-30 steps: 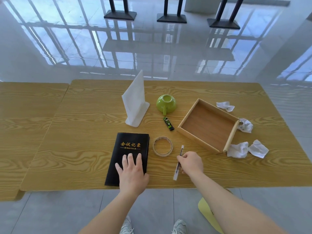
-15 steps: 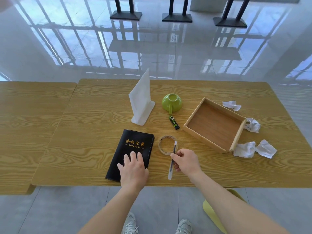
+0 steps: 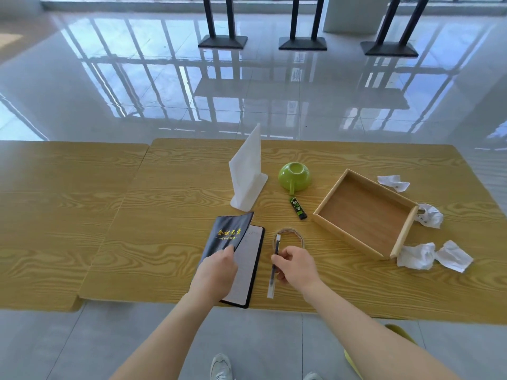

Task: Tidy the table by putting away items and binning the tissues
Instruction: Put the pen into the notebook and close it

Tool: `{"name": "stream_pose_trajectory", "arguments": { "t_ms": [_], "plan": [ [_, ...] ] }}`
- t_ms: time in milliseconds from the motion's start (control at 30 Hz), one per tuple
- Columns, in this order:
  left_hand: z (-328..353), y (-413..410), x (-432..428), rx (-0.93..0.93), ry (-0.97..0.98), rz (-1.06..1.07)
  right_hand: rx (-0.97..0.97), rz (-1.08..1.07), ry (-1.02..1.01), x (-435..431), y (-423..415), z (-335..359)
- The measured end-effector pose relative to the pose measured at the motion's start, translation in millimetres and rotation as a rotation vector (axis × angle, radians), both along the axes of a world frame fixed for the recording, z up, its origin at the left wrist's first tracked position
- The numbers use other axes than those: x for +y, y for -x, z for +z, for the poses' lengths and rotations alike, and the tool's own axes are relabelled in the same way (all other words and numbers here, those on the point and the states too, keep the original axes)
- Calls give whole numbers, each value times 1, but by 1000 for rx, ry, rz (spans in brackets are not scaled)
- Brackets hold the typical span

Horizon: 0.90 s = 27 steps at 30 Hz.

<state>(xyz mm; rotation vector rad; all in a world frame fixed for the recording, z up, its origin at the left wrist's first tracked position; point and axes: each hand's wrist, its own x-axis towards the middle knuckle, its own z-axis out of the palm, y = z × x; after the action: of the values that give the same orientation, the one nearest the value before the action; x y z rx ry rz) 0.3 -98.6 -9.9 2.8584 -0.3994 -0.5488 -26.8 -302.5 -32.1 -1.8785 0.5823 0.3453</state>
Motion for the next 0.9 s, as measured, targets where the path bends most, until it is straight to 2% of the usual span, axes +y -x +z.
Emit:
{"name": "stream_pose_trajectory", "arguments": {
  "t_ms": [167, 300, 533, 633, 900],
  "plan": [
    [22, 0, 32, 2, 442, 285, -4, 22, -63, 21, -15, 2],
    [34, -6, 63, 51, 637, 381, 50, 13, -103, 48, -30, 2],
    [34, -7, 100, 76, 776, 509, 152, 1, -118, 102, -59, -6],
    [33, -3, 103, 84, 793, 514, 176, 65, -76, 116, -64, -14],
    [33, -1, 93, 40, 749, 460, 154, 102, -325, 134, -54, -18]
  ]
}}
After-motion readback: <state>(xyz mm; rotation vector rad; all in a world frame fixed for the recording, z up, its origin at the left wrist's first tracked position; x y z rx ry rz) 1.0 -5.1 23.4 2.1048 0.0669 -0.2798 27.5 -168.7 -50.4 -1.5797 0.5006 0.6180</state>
